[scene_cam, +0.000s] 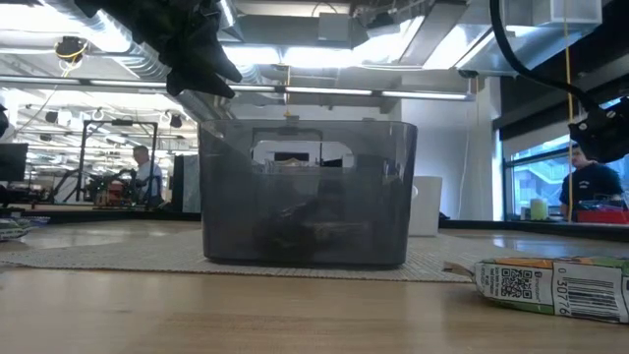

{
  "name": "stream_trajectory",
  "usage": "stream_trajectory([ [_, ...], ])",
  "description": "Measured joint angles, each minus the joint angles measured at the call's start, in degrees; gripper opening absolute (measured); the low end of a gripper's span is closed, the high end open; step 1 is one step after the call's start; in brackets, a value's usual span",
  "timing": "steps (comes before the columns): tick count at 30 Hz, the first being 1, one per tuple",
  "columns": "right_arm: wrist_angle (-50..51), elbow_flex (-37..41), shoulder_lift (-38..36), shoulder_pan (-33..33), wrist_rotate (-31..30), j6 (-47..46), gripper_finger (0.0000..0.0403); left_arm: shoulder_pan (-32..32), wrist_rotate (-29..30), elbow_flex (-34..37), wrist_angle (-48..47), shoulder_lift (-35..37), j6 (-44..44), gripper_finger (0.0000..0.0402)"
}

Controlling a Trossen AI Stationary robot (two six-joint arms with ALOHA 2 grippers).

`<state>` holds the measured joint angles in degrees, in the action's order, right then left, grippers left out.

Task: Pick and place Granola Bars by type
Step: Put the right red granola bar into the transparent bin

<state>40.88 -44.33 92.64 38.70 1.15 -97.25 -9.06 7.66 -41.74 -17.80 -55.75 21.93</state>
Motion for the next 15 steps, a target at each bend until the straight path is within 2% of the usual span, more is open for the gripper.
stream_trajectory([
  [7, -0.1, 0.1, -0.2, 0.0, 0.0, 0.0, 0.0168, 0.0, 0.2, 0.0, 0.0, 0.0, 0.0, 0.0188],
  [15, -0.8, 0.5, -4.9, 0.0, -2.1, 0.2, 0.0163, 0.0, 0.2, 0.0, 0.0, 0.0, 0.0, 0.0189],
])
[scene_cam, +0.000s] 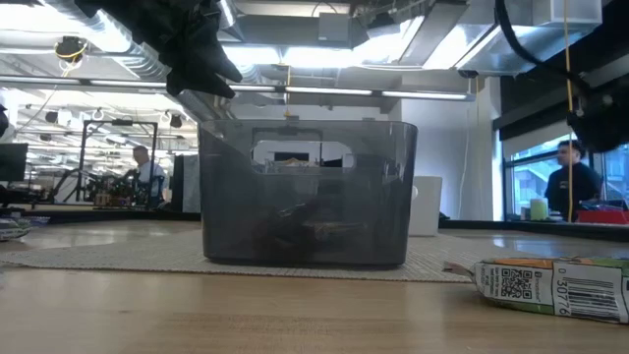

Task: Pick and place Granola Bars by type
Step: Put the right red granola bar into the transparent bin

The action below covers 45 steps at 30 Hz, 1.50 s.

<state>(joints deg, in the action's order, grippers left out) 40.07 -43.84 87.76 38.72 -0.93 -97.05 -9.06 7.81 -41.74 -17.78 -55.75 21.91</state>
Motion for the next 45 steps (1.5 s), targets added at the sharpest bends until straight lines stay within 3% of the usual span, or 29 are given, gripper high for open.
stream_trajectory([
  [10, -5.1, -0.2, -9.0, 0.0, -15.4, 3.1, 0.0163, 0.0, -0.4, 0.0, 0.0, 0.0, 0.0, 0.0189],
  [13, -3.2, -0.2, -9.6, 0.0, -17.5, 3.2, 0.0163, 0.0, -0.4, 0.0, 0.0, 0.0, 0.6, 0.0187],
  [17, -1.3, -0.2, -7.5, 0.0, -17.5, 4.4, 0.0163, 0.0, -0.4, 0.0, 0.0, 0.0, 1.4, 0.0188],
  [24, -14.1, -0.3, -3.5, -0.5, -15.3, 11.5, 0.0163, 0.0, -0.4, 0.0, 0.0, 0.0, 1.4, 0.0187],
  [34, -16.5, -0.5, 2.6, -2.4, -9.0, 12.3, 0.0163, 0.0, 0.0, 0.0, 0.0, 0.0, 2.5, 0.0187],
  [45, 1.9, -5.1, 2.8, -3.7, -1.3, 13.3, 0.0163, 0.0, 0.0, 0.0, 0.0, 0.0, 3.1, 0.0187],
])
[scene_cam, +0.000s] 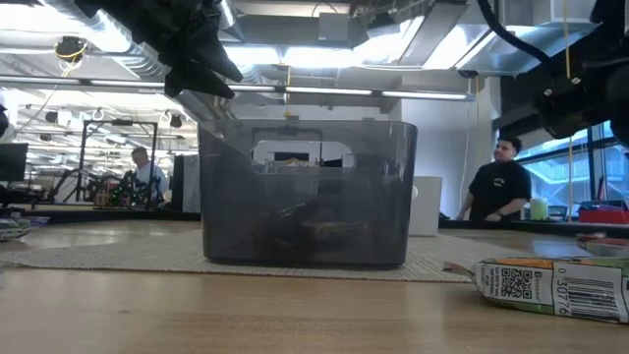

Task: Pick and place Granola Bars by type
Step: Put the right red granola bar into the transparent bin

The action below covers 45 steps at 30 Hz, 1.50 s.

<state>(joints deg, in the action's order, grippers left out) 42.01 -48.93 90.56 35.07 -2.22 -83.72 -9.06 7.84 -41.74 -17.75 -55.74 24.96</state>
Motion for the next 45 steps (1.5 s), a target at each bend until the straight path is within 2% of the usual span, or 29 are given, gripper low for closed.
stream_trajectory([
  [6, 2.2, -0.4, 0.0, 0.0, 2.4, 0.0, 0.0163, 0.0, 0.0, 0.0, 0.0, 0.0, 0.0, 0.0189],
  [36, 0.3, -0.7, 5.2, 0.0, 3.9, -0.2, 0.0163, 0.0, -0.4, 0.0, 0.0, 0.0, 0.0, 0.0189],
  [45, 0.2, -0.6, 5.2, 0.0, 4.0, 0.0, 0.0117, 0.0, -0.4, 0.0, -0.1, 0.0, -0.1, 0.0189],
])
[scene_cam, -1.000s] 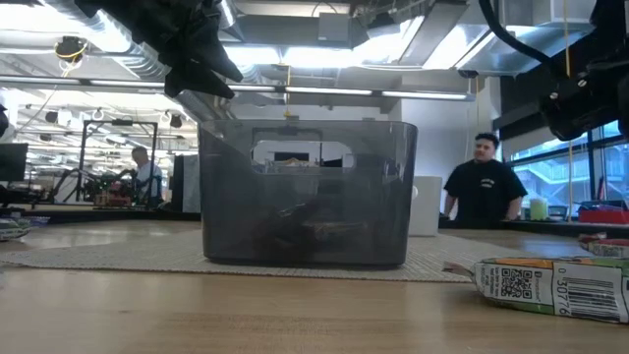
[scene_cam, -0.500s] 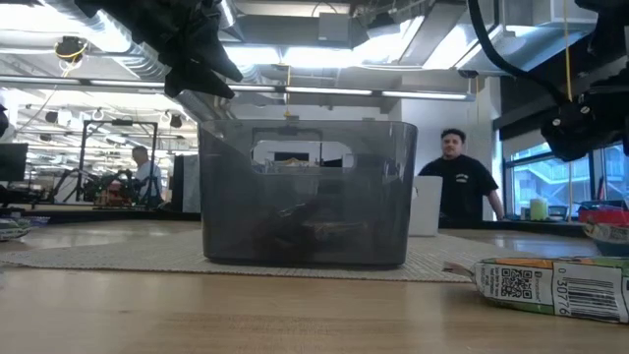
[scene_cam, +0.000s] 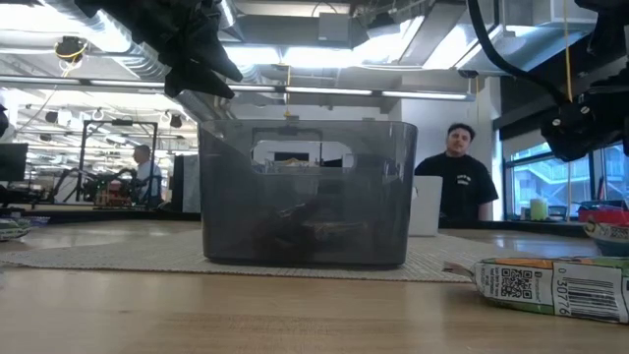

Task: Pick and place Granola Bars by type
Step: Put the right red granola bar into the transparent bin

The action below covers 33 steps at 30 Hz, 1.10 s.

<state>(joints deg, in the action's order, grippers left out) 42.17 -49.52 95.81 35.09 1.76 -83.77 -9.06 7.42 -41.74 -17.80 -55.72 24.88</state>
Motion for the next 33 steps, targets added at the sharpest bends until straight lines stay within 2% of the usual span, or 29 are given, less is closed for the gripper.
stream_trajectory([
  [5, 0.0, 0.1, -0.3, 0.0, 0.0, 0.0, 0.0093, 0.0, 0.0, 0.0, 0.0, 0.0, -0.1, 0.0187],
  [10, 0.0, -0.3, -3.0, 0.0, -0.5, 0.4, 0.0087, 0.0, -0.2, 0.0, 0.0, 0.0, 0.3, 0.0189],
  [13, -0.4, -2.0, -5.2, 0.0, -3.9, 2.2, 0.0087, 0.0, -2.4, 0.0, 1.0, 0.0, 0.9, 0.0188],
  [16, -0.6, -4.5, -7.5, -0.1, -10.0, 5.3, 0.0087, 0.0, -5.9, 0.0, 4.6, -0.6, 0.5, 0.0187],
  [23, -1.9, -14.7, -9.9, -2.5, -27.5, 18.2, 0.0087, 1.9, -18.3, 0.0, 24.5, -6.5, -2.7, 0.0188],
  [26, -3.0, -20.0, -9.9, -4.0, -32.7, 26.2, 0.0087, 4.2, -21.0, 0.0, 35.2, -11.0, -6.8, 0.0187],
  [30, -7.3, -25.9, -9.9, -5.4, -35.3, 37.8, 0.0087, 7.4, -22.4, 0.0, 47.6, -16.8, -11.7, 0.0188],
  [33, -13.7, -28.3, -9.9, -5.9, -35.3, 46.9, 0.0087, 9.2, -22.4, 0.0, 55.9, -20.7, -11.3, 0.0189],
])
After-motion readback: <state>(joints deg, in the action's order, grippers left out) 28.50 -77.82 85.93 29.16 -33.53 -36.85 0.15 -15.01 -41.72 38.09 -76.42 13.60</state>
